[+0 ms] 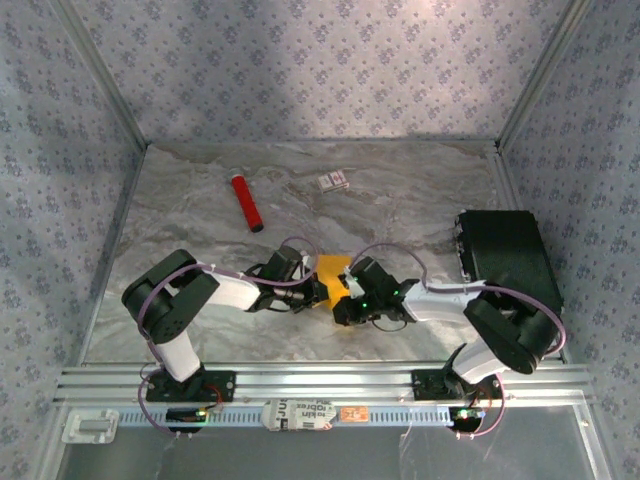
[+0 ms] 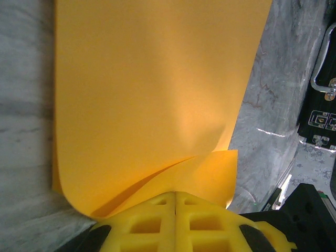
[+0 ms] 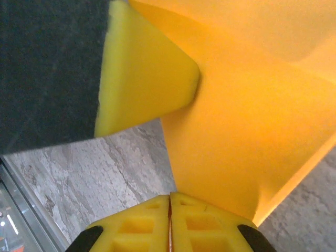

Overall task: Fold a paper plane with a square sheet of paper (pick it up from the middle)
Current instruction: Third fold the triangle at the center of the table.

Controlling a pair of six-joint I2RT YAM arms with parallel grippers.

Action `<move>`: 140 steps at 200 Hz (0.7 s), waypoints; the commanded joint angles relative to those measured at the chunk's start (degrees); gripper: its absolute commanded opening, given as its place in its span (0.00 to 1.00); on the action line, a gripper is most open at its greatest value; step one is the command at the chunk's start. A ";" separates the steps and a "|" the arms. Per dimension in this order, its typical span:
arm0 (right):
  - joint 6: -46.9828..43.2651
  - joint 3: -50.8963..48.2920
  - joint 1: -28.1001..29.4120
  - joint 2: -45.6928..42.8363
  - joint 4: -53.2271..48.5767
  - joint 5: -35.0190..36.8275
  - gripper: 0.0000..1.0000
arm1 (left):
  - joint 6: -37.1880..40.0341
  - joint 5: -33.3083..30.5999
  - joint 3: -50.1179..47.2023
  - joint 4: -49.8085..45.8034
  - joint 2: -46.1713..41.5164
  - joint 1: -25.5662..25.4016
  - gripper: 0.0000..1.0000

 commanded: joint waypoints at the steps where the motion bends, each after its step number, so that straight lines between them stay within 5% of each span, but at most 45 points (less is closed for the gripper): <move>1: 0.35 -2.75 -0.36 -1.29 -3.51 -0.84 0.10 | 0.63 -3.25 -1.52 -8.01 3.37 0.04 0.00; 140: -1.42 -5.65 -1.89 -13.17 -13.35 -0.25 0.10 | 0.45 -3.09 -1.94 -7.79 3.22 0.41 0.00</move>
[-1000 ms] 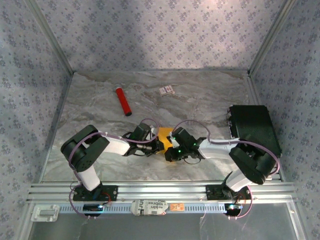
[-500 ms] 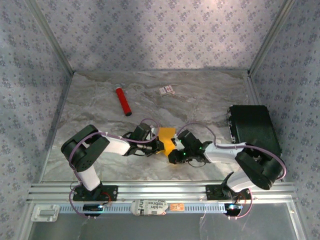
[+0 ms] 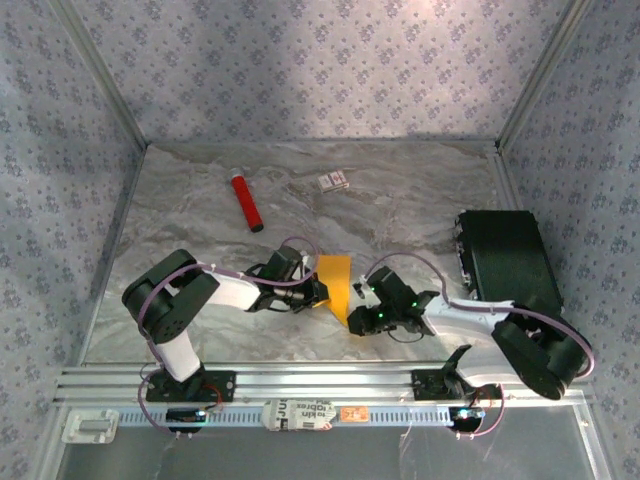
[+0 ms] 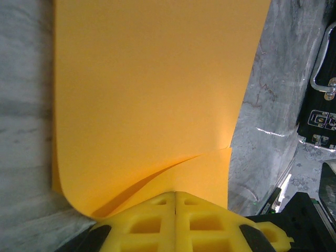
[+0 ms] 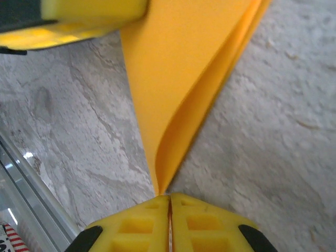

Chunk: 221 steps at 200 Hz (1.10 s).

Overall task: Fold a paper plane with a square sheet of paper (pick it up from the middle)
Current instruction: Third fold the triangle at the center of the table.

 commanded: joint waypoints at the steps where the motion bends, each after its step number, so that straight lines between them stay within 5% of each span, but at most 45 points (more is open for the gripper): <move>1: -1.37 2.13 -0.45 -2.53 -9.11 0.47 0.10 | 0.45 -3.27 -1.96 -7.87 3.16 0.28 0.00; 40: -0.85 6.84 -1.25 -3.45 -8.11 -0.09 0.10 | 0.36 -3.12 -1.89 -7.41 2.81 0.25 0.00; 105: 3.95 12.35 -2.82 7.80 1.06 -2.33 0.10 | 0.44 -2.88 -1.70 -6.85 2.86 0.30 0.00; 181: 5.10 7.51 -3.47 12.47 -0.45 -0.59 0.10 | 1.16 -2.33 -0.36 -6.88 1.58 0.26 0.00; 221: 5.26 6.06 -3.94 13.85 -0.60 0.34 0.08 | 4.13 -2.31 2.43 -8.86 -2.54 0.26 0.15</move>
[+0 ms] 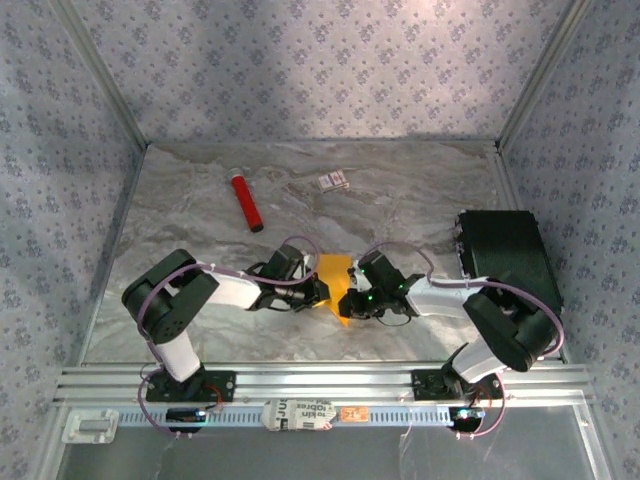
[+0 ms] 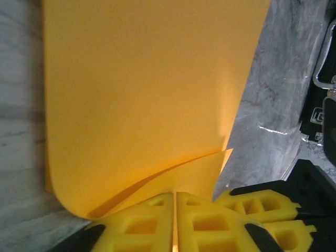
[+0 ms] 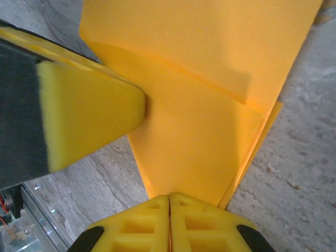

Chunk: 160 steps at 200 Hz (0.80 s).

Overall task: Fold a paper plane with a square sheet of paper (pick it up from the middle)
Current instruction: Third fold the triangle at the center of the table.

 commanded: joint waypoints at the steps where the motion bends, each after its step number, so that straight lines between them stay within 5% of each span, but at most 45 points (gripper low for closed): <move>1: 0.63 -2.07 -0.37 2.15 -3.80 2.49 0.08 | 2.54 -2.32 1.18 -6.56 -2.12 0.32 0.15; 41: 0.83 -1.24 -0.44 2.38 -3.63 2.75 0.08 | 2.98 -3.56 1.23 -9.04 -6.25 -0.48 0.14; 160: 0.03 -1.51 -0.63 2.63 -4.67 3.37 0.06 | 2.28 -3.99 4.44 -9.72 1.92 -1.01 0.04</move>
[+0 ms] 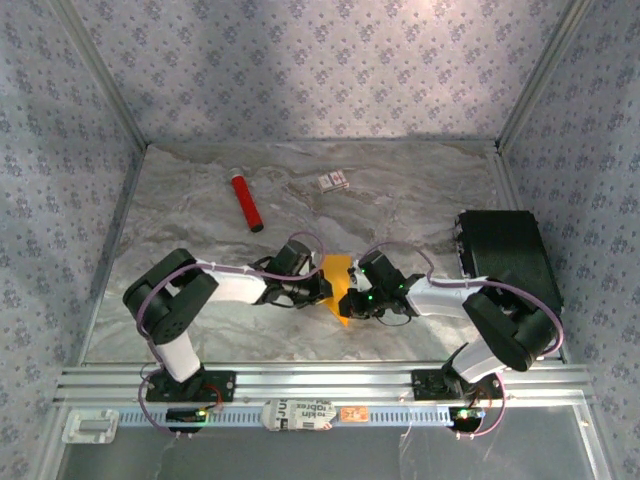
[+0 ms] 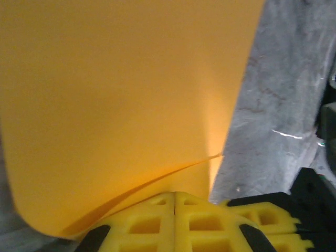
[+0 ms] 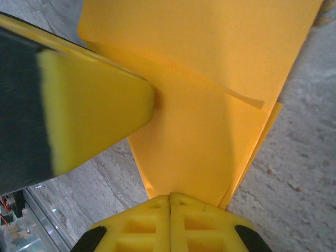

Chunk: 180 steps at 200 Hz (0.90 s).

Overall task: Fold a paper plane with a square sheet of paper (pick it up from the middle)
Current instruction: Third fold the triangle at the center of the table.

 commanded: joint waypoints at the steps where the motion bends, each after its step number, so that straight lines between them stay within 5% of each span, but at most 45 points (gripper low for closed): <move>1: 0.09 -1.48 -0.36 2.48 -4.90 3.68 0.06 | 0.54 -1.31 -0.59 -1.85 1.33 0.56 0.04; 180: -1.70 -1.44 -1.59 2.44 -5.98 2.99 0.04 | 6.41 1.37 -3.75 -1.31 -0.63 14.50 0.06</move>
